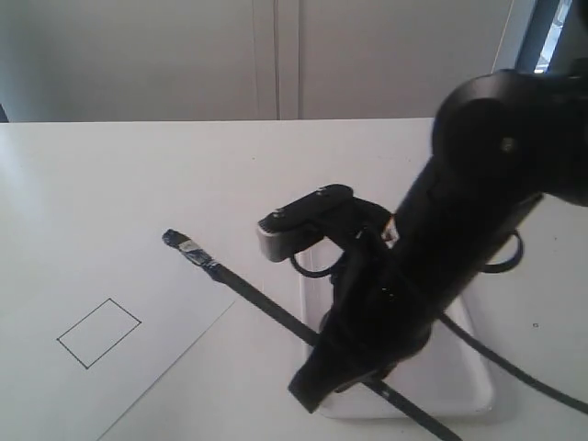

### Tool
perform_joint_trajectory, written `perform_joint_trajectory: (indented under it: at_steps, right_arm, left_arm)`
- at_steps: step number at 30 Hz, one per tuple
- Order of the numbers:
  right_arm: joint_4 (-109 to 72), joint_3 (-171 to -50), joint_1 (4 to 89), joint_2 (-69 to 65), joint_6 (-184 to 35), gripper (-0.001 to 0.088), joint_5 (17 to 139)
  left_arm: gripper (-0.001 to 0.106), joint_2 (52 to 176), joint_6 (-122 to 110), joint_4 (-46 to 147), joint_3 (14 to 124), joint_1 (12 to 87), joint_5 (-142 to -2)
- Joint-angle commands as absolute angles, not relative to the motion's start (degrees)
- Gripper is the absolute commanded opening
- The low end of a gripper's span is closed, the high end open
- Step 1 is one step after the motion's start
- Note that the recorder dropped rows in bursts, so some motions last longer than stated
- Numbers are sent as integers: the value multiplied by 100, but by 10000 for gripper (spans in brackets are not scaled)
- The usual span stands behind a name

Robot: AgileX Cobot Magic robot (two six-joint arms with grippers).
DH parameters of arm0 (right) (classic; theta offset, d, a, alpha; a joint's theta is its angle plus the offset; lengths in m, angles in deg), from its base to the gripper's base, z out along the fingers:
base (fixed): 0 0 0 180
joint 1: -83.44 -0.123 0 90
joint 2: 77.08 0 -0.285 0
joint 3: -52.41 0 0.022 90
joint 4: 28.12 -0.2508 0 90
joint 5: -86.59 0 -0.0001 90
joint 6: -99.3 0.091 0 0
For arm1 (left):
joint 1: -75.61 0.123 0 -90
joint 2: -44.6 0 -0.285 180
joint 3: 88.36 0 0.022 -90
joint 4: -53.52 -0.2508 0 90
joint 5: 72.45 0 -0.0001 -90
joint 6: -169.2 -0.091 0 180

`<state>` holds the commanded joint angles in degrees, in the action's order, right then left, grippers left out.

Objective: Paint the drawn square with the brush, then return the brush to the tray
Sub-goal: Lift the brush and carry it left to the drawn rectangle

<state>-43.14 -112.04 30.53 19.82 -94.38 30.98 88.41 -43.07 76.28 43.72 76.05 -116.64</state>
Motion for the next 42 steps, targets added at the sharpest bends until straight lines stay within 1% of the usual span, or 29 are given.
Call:
perform_joint_trajectory:
  at_steps: [2,3,7,13,24,29,36,42]
  right_arm:
    - [-4261,-11381,2960,2280,-9490,0,3124]
    - [-4237,-11449,2915,2389,-9535,0,3114]
    - [-4177,-11750,2722,2799,-9561,0,3182]
    - [-4140,-12055,2572,3034,-9561,0,3356]
    - [-4107,-12165,2458,3503,-9561,0,3658]
    - [-4176,-12298,2439,3738,-9561,0,3617]
    - [-4153,-12311,2162,3775,-9587,0,3464]
    - [-4125,-12311,2069,3802,-9587,0,3491]
  left_arm:
    - [527,8841,-4411,7398,4372,7605,-11563]
    - [540,8869,-4422,7346,4372,7605,-11513]
    - [536,9160,-4502,7237,4372,7605,-11398]
    - [536,9841,-4625,7237,4372,7605,-11059]
    - [536,11166,-5149,7513,4372,7605,-10491]
    - [492,11668,-5450,7534,4372,7574,-10174]
    - [498,12251,-5274,6533,4372,7264,-9844]
    - [498,12390,-5277,6317,4372,7264,-9185]
